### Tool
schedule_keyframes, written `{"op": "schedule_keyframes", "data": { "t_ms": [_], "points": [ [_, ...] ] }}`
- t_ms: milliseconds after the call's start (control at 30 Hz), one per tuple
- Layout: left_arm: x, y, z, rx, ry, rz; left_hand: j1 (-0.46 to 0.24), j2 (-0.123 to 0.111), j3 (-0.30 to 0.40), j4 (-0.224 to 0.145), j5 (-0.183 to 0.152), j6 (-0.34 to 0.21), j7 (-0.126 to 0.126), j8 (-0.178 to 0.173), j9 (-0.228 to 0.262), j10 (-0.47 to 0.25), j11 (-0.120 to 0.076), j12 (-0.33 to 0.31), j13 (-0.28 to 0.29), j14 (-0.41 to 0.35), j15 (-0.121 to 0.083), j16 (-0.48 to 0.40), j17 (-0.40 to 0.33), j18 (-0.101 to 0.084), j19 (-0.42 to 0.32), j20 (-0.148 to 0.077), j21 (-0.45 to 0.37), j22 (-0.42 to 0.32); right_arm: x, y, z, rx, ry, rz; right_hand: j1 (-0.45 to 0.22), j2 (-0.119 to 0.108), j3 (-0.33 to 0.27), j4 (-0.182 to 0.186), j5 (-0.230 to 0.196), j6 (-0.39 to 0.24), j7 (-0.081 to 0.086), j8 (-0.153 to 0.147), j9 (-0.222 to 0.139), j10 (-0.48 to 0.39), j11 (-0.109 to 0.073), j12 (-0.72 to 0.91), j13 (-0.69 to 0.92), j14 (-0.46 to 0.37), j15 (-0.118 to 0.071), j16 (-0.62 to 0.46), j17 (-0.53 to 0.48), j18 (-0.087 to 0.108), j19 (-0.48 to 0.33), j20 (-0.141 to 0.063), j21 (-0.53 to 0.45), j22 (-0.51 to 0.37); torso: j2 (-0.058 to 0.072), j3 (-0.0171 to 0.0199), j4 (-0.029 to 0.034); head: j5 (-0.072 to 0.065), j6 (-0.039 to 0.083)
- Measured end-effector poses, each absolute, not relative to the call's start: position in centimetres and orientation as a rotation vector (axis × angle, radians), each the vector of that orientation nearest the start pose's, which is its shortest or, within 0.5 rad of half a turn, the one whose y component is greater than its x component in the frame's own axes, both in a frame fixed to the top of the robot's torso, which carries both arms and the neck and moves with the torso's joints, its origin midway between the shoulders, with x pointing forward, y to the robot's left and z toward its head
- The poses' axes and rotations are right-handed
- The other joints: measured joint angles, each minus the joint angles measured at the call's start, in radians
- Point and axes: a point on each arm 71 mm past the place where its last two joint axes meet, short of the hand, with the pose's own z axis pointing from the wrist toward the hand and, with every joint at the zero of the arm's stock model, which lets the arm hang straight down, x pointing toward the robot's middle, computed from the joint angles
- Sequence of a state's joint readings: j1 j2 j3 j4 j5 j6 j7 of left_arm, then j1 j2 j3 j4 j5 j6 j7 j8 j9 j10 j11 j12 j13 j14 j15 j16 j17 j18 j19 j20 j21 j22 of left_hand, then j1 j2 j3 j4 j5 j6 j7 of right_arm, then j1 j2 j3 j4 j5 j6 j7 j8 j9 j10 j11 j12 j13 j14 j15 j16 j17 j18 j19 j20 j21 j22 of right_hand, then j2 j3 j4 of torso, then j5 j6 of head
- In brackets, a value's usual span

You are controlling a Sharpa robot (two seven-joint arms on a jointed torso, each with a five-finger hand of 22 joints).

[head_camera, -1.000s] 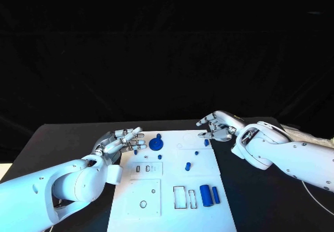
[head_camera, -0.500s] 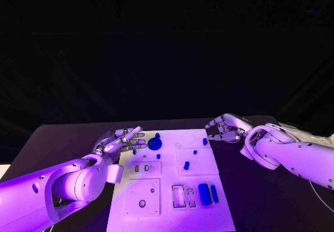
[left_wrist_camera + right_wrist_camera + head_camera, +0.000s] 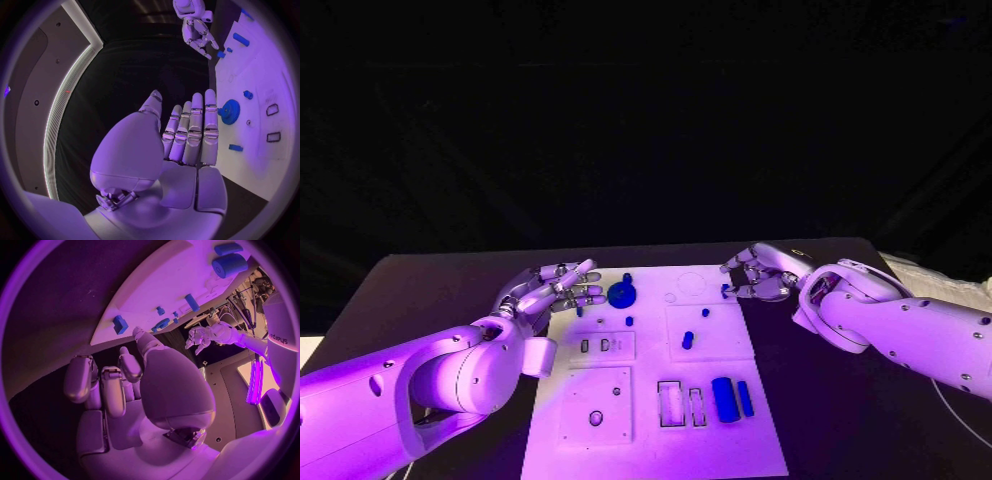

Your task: Assemble the parts on the task board

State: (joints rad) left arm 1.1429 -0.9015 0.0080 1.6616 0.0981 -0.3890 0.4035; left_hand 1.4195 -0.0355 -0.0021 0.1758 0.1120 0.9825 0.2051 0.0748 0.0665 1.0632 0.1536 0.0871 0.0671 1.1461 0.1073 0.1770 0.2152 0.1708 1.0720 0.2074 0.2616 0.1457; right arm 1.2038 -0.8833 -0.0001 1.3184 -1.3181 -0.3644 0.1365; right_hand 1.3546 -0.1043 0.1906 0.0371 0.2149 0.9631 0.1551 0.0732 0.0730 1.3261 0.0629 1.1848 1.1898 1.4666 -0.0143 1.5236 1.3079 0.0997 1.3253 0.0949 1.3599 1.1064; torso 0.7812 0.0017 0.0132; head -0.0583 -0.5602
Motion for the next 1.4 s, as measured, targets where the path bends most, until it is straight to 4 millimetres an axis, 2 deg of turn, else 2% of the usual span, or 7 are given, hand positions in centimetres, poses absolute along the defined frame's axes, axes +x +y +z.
{"op": "schedule_keyframes", "data": {
  "t_ms": [333,467,833,933,1400],
  "points": [
    [46.2,20.4,-17.9,-1.274,1.371,-1.576,0.0,0.0,0.003,-0.003,0.0,0.0,0.0,0.0,0.0,0.0,0.0,0.0,0.0,0.0,0.0,-0.006,0.002,0.0,0.0,0.0,0.0,0.0,52.2,-27.7,-17.8,-0.058,1.574,0.654,0.0,0.0,0.003,-0.003,0.0,0.003,-0.003,0.0,0.0,0.0,0.0,0.0,0.0,0.0,0.0,-0.001,0.0,0.0,0.0,0.0,0.0,0.0,-0.001,-0.0007,0.0002,0.003,-0.004],
    [46.2,20.4,-17.9,-1.274,1.371,-1.576,0.0,0.0,0.003,-0.003,0.0,0.0,0.0,0.0,0.0,0.0,0.0,0.0,0.0,0.0,0.0,-0.006,0.002,0.0,0.0,0.0,0.0,0.0,52.4,-27.8,-18.1,-0.057,1.583,0.646,0.008,0.008,0.004,-0.004,0.0,0.004,-0.003,0.0,0.0,0.0,0.0,0.0,0.001,0.0,0.0,-0.001,0.0,0.0,0.0,0.0,0.0,0.0,-0.001,-0.0007,0.0,0.004,-0.005],
    [46.2,20.4,-17.9,-1.274,1.371,-1.576,0.0,0.0,0.003,-0.003,0.0,0.0,0.0,0.0,0.0,0.0,0.0,0.0,0.0,0.0,0.0,-0.006,0.002,0.0,0.0,0.0,0.0,0.0,52.7,-28.0,-18.6,-0.056,1.607,0.634,0.012,0.012,0.011,-0.011,0.0,0.021,-0.007,0.0,0.0,0.0,0.0,0.0,0.003,0.0,0.0,-0.001,0.0,0.0,0.0,0.0,0.0,0.0,-0.001,0.0,0.0,0.004,-0.01],
    [46.2,20.4,-17.9,-1.274,1.371,-1.576,0.0,0.0,0.003,-0.003,0.0,0.0,0.0,0.0,0.0,0.0,0.0,0.0,0.0,0.0,0.0,-0.006,0.002,0.0,0.0,0.0,0.0,0.0,52.7,-28.0,-18.8,-0.057,1.613,0.633,0.012,0.012,0.011,-0.011,0.0,0.027,-0.003,0.0,0.001,0.0,0.0,0.0,0.003,0.0,0.0,-0.001,0.0,0.0,0.0,0.0,0.0,0.0,-0.002,0.0004,-0.0005,0.005,-0.011],
    [46.2,20.4,-18.0,-1.274,1.372,-1.577,0.0,0.0,0.0,-0.005,0.0,0.0,0.0,0.0,0.0,0.0,0.0,0.0,0.0,0.0,0.0,-0.006,0.004,0.0,0.0,0.0,0.0,0.0,52.9,-27.9,-19.1,-0.056,1.63,0.629,0.021,0.024,0.032,-0.026,-0.006,0.072,-0.015,0.013,0.004,0.012,-0.01,0.006,0.011,0.0,0.0,-0.001,0.0,0.0,0.004,-0.004,0.004,0.001,-0.002,0.0002,0.0005,0.004,-0.017]
  ]
}}
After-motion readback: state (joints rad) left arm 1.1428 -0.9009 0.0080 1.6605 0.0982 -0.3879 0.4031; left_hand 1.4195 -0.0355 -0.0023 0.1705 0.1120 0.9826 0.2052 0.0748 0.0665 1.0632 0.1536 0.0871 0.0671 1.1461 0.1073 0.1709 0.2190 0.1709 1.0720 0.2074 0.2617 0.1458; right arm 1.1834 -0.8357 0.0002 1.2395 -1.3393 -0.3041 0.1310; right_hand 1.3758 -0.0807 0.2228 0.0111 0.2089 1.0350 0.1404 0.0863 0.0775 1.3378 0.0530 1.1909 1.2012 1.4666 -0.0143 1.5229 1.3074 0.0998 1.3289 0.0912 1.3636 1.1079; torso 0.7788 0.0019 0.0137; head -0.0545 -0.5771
